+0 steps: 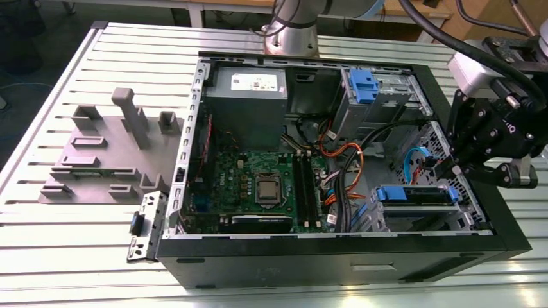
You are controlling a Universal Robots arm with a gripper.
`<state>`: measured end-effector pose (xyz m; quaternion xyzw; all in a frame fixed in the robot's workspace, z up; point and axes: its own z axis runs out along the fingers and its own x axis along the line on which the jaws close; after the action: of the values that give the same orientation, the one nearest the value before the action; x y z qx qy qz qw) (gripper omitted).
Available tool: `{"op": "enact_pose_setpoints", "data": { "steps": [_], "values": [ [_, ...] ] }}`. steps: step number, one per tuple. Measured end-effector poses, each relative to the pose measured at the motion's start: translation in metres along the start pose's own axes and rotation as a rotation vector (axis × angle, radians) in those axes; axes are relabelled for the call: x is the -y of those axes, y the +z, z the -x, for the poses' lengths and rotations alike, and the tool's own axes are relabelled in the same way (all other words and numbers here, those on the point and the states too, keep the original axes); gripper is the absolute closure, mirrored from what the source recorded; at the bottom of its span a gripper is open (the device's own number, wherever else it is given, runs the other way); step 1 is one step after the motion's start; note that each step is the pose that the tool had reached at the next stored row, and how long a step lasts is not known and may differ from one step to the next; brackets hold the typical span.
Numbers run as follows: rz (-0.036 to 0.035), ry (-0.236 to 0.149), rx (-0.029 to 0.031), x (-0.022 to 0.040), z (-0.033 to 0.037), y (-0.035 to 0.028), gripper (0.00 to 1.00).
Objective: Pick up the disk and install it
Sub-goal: 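Insert the first disk wire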
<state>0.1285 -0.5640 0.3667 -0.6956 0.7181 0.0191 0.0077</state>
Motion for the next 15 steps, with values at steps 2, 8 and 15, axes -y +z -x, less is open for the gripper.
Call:
{"op": "enact_pose_setpoints", "data": {
  "steps": [2,8,15],
  "values": [
    [0.0,0.0,0.0,0.0001,0.0006,0.0,0.89],
    [0.0,0.0,0.0,0.0003,0.0032,0.0001,0.89],
    [0.0,0.0,0.0001,0.0002,0.0098,0.0004,0.89]
  ]
}}
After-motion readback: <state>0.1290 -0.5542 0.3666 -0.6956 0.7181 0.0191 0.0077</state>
